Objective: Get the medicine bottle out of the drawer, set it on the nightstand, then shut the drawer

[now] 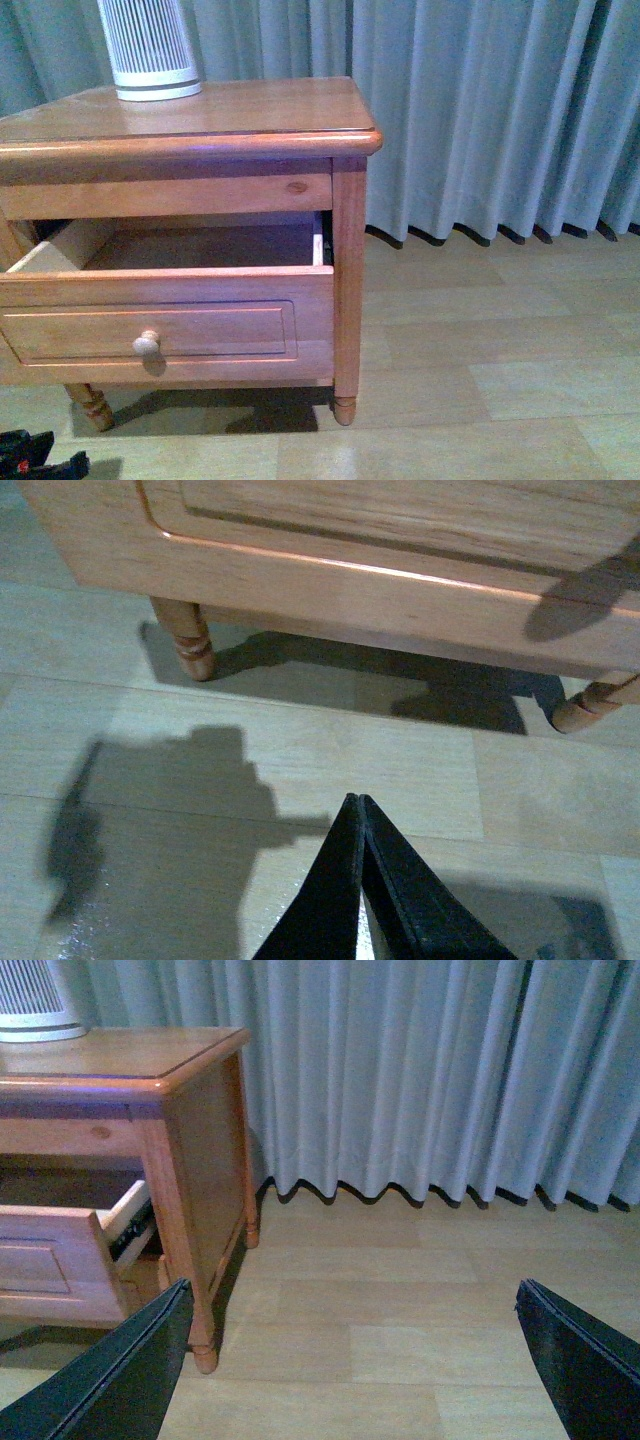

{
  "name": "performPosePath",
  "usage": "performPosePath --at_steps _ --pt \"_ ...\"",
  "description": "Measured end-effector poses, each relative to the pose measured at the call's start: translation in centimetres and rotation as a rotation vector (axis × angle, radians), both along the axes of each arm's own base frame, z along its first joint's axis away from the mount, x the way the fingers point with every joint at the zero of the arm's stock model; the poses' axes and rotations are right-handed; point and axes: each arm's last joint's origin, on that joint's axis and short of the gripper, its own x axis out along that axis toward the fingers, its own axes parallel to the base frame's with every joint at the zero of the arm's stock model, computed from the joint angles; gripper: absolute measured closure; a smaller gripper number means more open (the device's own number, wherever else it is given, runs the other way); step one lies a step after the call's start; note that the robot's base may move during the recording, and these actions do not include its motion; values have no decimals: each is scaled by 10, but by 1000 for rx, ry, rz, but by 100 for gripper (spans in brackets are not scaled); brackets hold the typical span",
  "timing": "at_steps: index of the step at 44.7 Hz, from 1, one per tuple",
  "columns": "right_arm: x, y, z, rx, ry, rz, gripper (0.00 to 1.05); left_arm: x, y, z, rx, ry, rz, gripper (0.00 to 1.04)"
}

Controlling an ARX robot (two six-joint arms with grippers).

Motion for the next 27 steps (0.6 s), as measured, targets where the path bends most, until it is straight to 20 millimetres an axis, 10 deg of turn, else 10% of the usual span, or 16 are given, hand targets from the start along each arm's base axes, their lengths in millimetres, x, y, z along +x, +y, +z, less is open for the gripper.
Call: performPosePath --at_steps 16,27 --pt "0 0 0 0 0 0 7 -22 3 2 -5 22 14 101" --pt "0 0 0 0 0 0 7 -27 2 22 0 -16 1 64"
